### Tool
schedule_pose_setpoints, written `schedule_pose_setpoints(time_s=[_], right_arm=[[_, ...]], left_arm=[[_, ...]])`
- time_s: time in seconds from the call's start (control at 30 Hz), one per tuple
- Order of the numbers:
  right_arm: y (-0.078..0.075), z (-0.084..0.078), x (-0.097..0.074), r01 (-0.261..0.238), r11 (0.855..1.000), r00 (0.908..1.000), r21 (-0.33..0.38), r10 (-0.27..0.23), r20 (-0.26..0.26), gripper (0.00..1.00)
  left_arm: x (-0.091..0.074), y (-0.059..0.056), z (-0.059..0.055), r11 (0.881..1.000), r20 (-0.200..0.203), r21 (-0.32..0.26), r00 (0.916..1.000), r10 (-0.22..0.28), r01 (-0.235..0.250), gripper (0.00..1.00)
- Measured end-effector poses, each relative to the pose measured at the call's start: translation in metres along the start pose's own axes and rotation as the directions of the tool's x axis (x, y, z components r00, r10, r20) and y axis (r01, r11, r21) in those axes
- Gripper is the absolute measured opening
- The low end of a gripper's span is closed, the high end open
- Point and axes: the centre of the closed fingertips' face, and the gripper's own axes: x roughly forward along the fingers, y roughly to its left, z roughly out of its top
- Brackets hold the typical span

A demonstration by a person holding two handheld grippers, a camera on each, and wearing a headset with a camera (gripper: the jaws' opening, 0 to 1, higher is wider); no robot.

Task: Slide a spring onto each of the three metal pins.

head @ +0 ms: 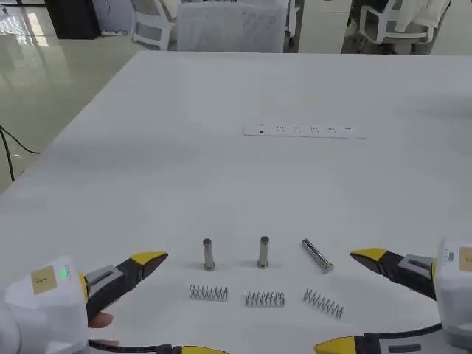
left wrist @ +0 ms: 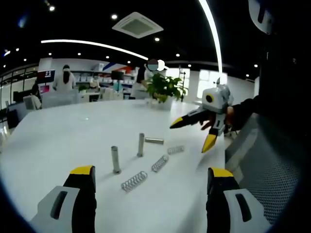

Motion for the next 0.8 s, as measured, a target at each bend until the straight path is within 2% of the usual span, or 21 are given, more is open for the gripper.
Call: schedule_pose_setpoints(time_s=[0.63, 0.8], right_arm=[[-0.0022, -0.0002, -0.0013, 0.01, 1.0, 0.9999, 0.014, -0.01, 0.004, 0.81], [-0.0085, 0.0042, -0.0037, 0.027, 0.999, 0.9994, 0.02, -0.028, 0.02, 0.79]], left_arm=[[-0.0006, 0.0016, 0.0022, 1.0, 0.009, 0.002, 0.9999, 0.009, -0.009, 0.92], [-0.0008, 0.0016, 0.0017, 1.0, 0.008, 0.001, 0.9999, 0.007, -0.007, 0.91]])
